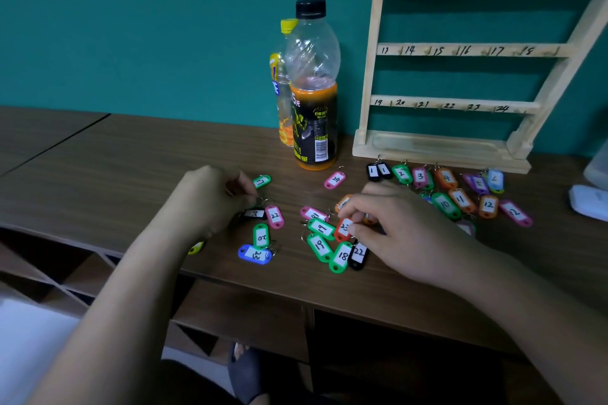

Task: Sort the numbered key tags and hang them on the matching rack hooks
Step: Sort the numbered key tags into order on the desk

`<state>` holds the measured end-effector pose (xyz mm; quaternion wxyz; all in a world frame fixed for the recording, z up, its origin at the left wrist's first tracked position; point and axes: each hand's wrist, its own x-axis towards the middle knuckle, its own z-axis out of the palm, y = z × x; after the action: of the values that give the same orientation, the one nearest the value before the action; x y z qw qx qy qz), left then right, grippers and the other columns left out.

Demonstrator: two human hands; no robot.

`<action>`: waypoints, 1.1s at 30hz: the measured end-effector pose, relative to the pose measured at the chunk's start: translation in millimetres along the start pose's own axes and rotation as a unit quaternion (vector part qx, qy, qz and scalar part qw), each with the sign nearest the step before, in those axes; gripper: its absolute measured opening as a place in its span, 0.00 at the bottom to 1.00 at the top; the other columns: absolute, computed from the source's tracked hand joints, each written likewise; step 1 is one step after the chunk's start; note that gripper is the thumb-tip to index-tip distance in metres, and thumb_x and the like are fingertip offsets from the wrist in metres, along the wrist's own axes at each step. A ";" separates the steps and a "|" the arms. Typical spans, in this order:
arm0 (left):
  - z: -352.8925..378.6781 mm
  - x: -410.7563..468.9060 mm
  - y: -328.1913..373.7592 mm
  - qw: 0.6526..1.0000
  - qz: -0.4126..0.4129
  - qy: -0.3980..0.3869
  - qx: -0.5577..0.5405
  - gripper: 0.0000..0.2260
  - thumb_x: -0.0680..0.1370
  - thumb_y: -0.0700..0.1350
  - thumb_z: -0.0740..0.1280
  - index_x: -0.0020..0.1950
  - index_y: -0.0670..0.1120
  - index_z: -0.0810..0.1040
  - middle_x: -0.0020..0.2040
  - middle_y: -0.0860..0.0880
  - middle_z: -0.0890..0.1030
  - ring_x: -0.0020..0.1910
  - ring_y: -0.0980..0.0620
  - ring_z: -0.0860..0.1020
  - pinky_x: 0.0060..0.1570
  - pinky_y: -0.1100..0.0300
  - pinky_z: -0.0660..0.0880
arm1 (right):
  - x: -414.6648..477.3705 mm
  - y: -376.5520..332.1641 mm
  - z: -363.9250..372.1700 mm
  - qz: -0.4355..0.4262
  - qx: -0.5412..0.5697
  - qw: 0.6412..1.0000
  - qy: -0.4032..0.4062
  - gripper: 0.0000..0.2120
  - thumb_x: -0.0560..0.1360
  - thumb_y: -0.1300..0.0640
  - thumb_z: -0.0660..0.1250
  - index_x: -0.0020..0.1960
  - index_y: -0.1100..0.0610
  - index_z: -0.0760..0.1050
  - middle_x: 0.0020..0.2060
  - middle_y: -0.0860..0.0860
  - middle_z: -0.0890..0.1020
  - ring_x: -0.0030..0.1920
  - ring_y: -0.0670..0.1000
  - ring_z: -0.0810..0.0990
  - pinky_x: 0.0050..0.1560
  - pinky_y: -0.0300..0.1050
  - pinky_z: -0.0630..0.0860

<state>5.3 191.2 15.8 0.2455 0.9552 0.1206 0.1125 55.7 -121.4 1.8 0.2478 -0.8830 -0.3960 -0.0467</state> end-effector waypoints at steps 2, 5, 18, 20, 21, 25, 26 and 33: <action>-4.5 2.6 -4.1 0.998 -0.004 0.056 -0.008 0.06 0.77 0.45 0.74 0.43 0.57 0.85 0.40 0.59 0.84 0.42 0.64 0.80 0.39 0.68 0.70 | -0.2 -0.2 -0.2 0.002 0.003 1.000 0.004 0.07 0.82 0.51 0.70 0.58 0.42 0.82 0.47 0.36 0.77 0.53 0.39 0.74 0.55 0.45 0.74; -10.5 7.1 -13.9 0.996 -0.023 0.087 -0.022 0.04 0.78 0.46 0.73 0.46 0.56 0.85 0.43 0.58 0.84 0.44 0.61 0.79 0.39 0.63 0.71 | -1.3 -0.2 0.0 0.002 0.001 1.000 0.008 0.07 0.82 0.52 0.70 0.57 0.42 0.82 0.47 0.36 0.77 0.53 0.39 0.74 0.54 0.43 0.72; 14.3 42.9 -11.3 0.999 0.011 0.027 0.022 0.09 0.77 0.53 0.76 0.57 0.58 0.84 0.54 0.54 0.79 0.52 0.54 0.77 0.50 0.60 0.68 | 1.4 -5.7 3.6 0.003 0.007 1.000 0.014 0.05 0.81 0.51 0.71 0.56 0.43 0.82 0.44 0.35 0.76 0.53 0.39 0.74 0.53 0.38 0.68; 17.4 47.7 -10.7 0.999 0.017 0.017 0.021 0.09 0.77 0.53 0.77 0.56 0.59 0.84 0.53 0.54 0.78 0.53 0.54 0.77 0.51 0.61 0.68 | 1.0 -6.4 3.5 0.001 0.007 1.000 0.012 0.05 0.81 0.51 0.71 0.56 0.43 0.82 0.45 0.36 0.77 0.53 0.40 0.74 0.54 0.41 0.69; 19.2 49.6 -10.4 1.000 0.019 0.016 0.019 0.08 0.76 0.54 0.77 0.55 0.58 0.85 0.53 0.55 0.78 0.53 0.54 0.77 0.51 0.61 0.68 | 0.7 -6.7 3.1 0.001 0.007 1.000 0.011 0.05 0.81 0.51 0.71 0.56 0.43 0.82 0.45 0.36 0.77 0.53 0.40 0.74 0.54 0.42 0.70; 27.0 54.6 -6.8 0.999 0.029 0.024 0.000 0.03 0.77 0.52 0.77 0.47 0.56 0.86 0.50 0.54 0.81 0.53 0.54 0.78 0.50 0.59 0.71 | 1.6 -6.9 2.6 0.001 0.008 1.000 0.012 0.06 0.81 0.51 0.71 0.57 0.42 0.82 0.45 0.36 0.77 0.53 0.40 0.74 0.55 0.42 0.69; 29.0 55.8 -6.4 0.999 0.034 0.028 0.001 0.03 0.77 0.52 0.77 0.47 0.55 0.86 0.50 0.54 0.82 0.53 0.52 0.78 0.50 0.58 0.71 | 1.8 -7.1 2.8 0.000 0.007 1.000 0.014 0.06 0.81 0.51 0.71 0.57 0.43 0.82 0.44 0.36 0.77 0.53 0.40 0.74 0.55 0.42 0.69; 25.5 52.7 1.0 0.996 0.043 0.072 -0.003 0.04 0.80 0.48 0.73 0.45 0.55 0.83 0.44 0.55 0.83 0.48 0.53 0.80 0.41 0.62 0.70 | 0.6 -8.0 1.0 0.009 0.017 0.999 0.028 0.06 0.80 0.52 0.71 0.56 0.43 0.82 0.44 0.36 0.78 0.52 0.39 0.75 0.51 0.41 0.73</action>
<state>62.2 194.1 2.8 0.2342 0.9483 0.0961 0.1914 50.2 -116.0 4.3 0.2741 -0.8807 -0.3813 -0.0625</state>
